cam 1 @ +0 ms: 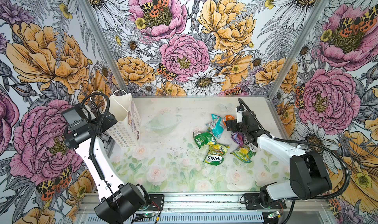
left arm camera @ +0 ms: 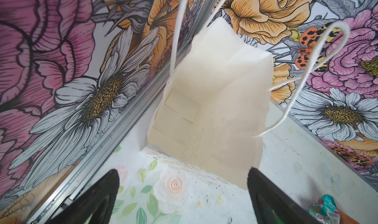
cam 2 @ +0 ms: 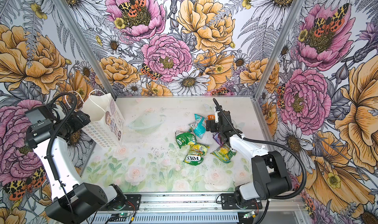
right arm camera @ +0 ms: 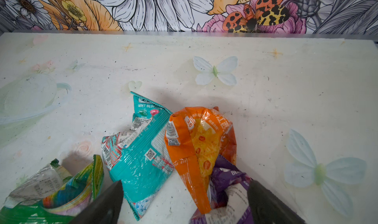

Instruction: Place the snacks into the paper bag

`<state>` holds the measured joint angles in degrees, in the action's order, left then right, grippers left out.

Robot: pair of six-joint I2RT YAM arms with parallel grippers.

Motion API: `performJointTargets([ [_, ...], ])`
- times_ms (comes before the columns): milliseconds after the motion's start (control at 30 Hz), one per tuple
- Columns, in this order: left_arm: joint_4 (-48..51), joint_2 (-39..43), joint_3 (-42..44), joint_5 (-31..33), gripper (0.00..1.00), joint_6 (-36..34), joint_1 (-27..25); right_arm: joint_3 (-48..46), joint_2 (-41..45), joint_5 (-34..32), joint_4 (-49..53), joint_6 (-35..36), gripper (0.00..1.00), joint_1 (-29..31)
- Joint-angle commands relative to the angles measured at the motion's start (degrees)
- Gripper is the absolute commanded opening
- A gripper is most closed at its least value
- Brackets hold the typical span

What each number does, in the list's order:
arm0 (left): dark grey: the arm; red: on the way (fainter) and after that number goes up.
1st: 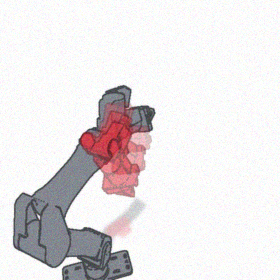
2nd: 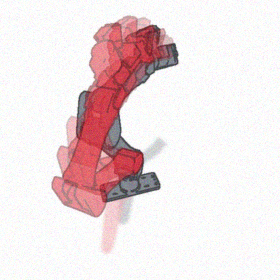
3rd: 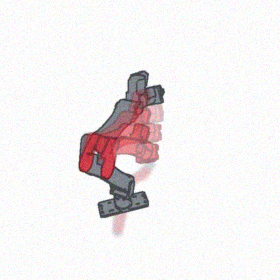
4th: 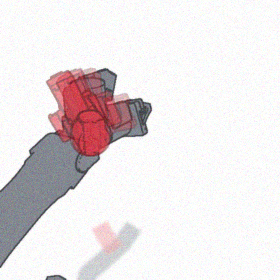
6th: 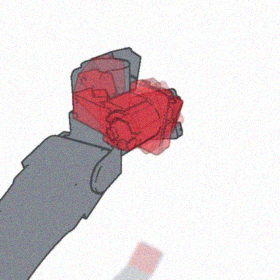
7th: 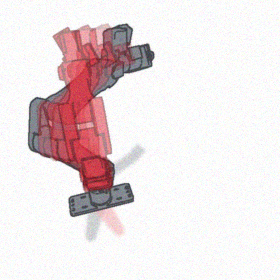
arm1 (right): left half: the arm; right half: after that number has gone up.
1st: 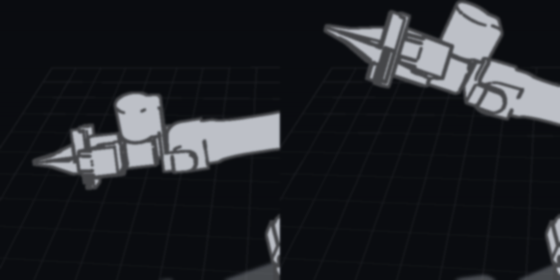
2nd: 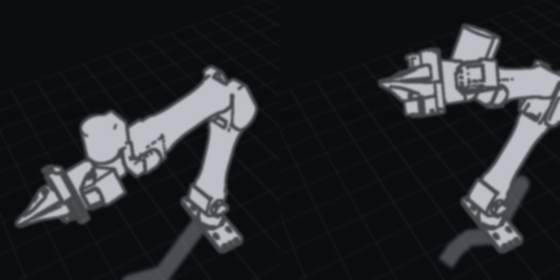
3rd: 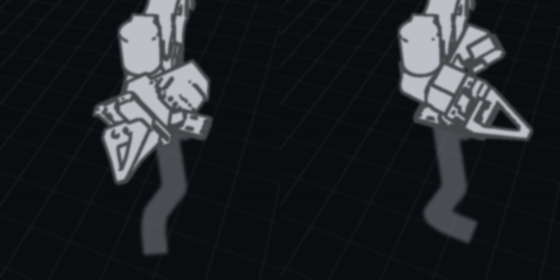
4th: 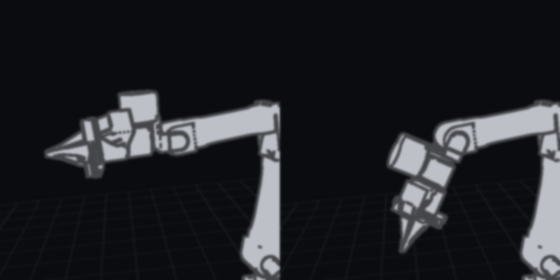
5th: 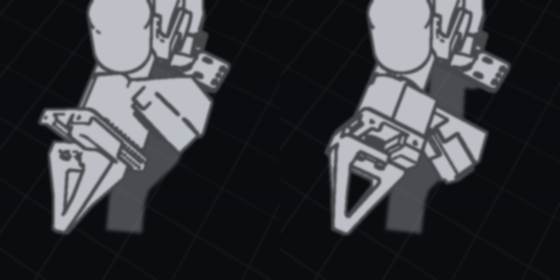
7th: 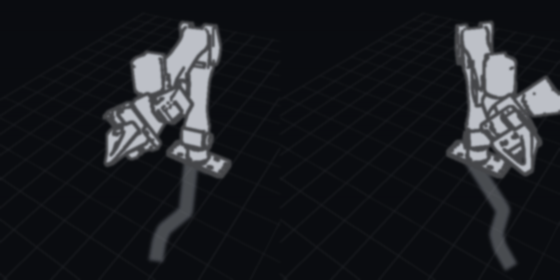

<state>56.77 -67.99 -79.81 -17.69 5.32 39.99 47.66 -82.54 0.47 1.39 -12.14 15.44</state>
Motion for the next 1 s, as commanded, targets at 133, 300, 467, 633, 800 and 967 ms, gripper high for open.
performJointTargets([
  [133, -0.94, -2.18, -0.26, -2.17, 0.99, -1.84, 0.79, 2.65, -1.90, -0.56, 0.28, -0.43, 0.96, 1.19],
  [300, -1.66, -3.02, -0.36, -2.53, 0.99, -1.83, 0.88, 3.14, -2.97, -0.67, 0.28, -0.39, 0.96, 1.62],
  [467, -2.92, -3.55, -0.61, -3.44, 0.98, -1.89, 1.14, 3.71, -4.01, -0.73, 0.28, -0.55, 0.96, 2.19],
  [633, -4.94, -4.56, -0.60, -5.68, 0.95, -1.43, 1.54, 4.17, -4.56, -0.90, 0.28, -0.46, 0.96, 2.75],
  [800, -5.59, -6.01, -0.82, -5.81, 0.94, -1.45, 1.68, 4.21, -4.98, -1.33, 0.37, -0.37, 0.96, 3.11],
  [967, -7.26, -6.37, -0.10, -6.73, 0.94, -0.90, 1.85, 4.11, -5.32, -1.53, 0.46, -0.27, 0.96, 3.35],
])
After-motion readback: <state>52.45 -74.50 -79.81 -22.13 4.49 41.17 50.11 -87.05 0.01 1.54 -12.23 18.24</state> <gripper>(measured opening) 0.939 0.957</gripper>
